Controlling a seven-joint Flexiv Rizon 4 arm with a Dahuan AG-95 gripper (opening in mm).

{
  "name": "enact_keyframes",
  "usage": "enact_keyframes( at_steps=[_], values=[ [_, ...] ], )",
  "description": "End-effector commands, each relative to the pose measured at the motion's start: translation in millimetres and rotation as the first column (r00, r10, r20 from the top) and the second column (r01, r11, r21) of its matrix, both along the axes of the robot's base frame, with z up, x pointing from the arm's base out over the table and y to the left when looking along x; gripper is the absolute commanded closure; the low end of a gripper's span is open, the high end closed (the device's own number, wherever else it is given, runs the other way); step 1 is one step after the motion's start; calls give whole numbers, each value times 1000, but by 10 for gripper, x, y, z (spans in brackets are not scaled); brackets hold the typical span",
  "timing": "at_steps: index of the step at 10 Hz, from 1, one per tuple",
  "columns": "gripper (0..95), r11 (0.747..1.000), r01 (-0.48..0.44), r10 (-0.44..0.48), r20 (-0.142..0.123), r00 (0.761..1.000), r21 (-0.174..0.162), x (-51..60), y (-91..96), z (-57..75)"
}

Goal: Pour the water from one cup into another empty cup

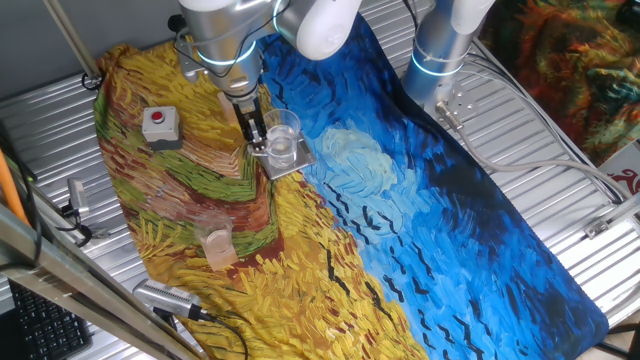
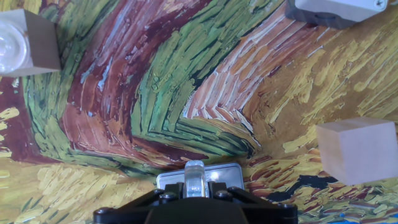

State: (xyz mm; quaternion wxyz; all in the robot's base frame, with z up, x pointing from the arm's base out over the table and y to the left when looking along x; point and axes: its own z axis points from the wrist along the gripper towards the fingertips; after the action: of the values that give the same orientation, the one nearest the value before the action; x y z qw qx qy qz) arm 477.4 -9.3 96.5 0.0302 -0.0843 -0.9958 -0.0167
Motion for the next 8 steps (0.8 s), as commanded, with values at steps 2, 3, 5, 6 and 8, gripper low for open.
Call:
enact_keyframes(
  at_steps=[2,3,5,6,8],
  values=[
    [760,1000,2,-2,2,1000,0,1,1,-16],
    [760,1000,2,-2,1,1000,0,1,1,-17],
    [760,1000,1,-1,1,1000,0,1,1,-18],
    [760,1000,1,-1,2,1000,0,1,2,-18],
    [950,1000,4,-4,1,1000,0,1,2,-18]
  ],
)
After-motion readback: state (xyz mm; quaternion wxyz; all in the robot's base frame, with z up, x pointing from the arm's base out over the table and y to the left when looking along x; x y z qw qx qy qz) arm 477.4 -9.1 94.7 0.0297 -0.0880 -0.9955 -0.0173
